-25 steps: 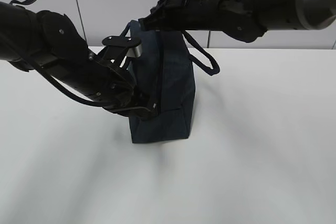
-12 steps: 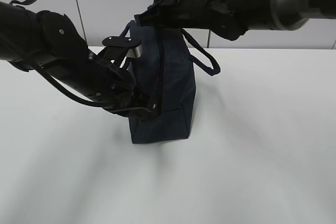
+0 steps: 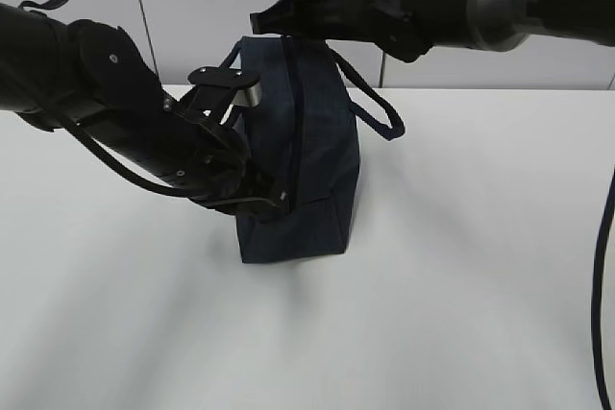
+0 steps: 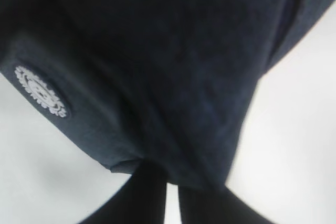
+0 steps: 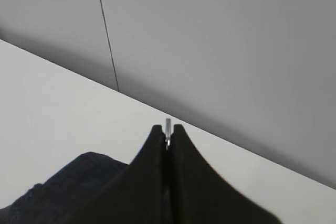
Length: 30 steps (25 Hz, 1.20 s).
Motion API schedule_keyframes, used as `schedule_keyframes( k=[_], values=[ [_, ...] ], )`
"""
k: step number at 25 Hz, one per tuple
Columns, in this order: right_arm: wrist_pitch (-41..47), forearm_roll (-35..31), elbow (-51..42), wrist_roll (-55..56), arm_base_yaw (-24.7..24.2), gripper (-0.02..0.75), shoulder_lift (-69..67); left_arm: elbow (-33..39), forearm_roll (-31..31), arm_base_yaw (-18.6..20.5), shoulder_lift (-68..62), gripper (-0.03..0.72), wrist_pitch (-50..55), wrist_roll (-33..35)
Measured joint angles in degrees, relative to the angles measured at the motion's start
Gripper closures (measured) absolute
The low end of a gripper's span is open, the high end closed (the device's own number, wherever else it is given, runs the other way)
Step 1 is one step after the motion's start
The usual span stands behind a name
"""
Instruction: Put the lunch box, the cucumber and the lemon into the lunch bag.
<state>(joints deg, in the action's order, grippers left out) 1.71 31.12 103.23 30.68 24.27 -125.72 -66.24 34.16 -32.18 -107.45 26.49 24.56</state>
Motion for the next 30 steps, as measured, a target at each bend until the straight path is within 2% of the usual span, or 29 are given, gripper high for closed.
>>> schedule_keyframes(
  k=[11,17,21,27,30],
  values=[
    [1.69,-0.23,2.35,0.06,-0.41,0.738,-1.88,0.0,-0.23,-1.0,0.0,0.691,0.89,0.04],
    [3.77,-0.59,2.35,0.14,-0.41,0.738,-1.88,0.0,0.96,0.13,1.51,0.674,5.27,0.04],
    [4.83,-1.88,2.35,0.14,-0.54,0.738,-1.88,0.24,1.29,1.3,4.38,0.58,8.71,-0.07],
    [5.04,-3.18,2.35,0.28,-0.67,0.738,-1.88,0.46,1.57,5.02,7.21,0.379,12.17,-2.42],
    [5.17,-4.12,2.35,0.28,-0.67,0.738,-1.88,0.46,3.24,7.3,7.59,0.333,13.75,-2.91]
  ],
)
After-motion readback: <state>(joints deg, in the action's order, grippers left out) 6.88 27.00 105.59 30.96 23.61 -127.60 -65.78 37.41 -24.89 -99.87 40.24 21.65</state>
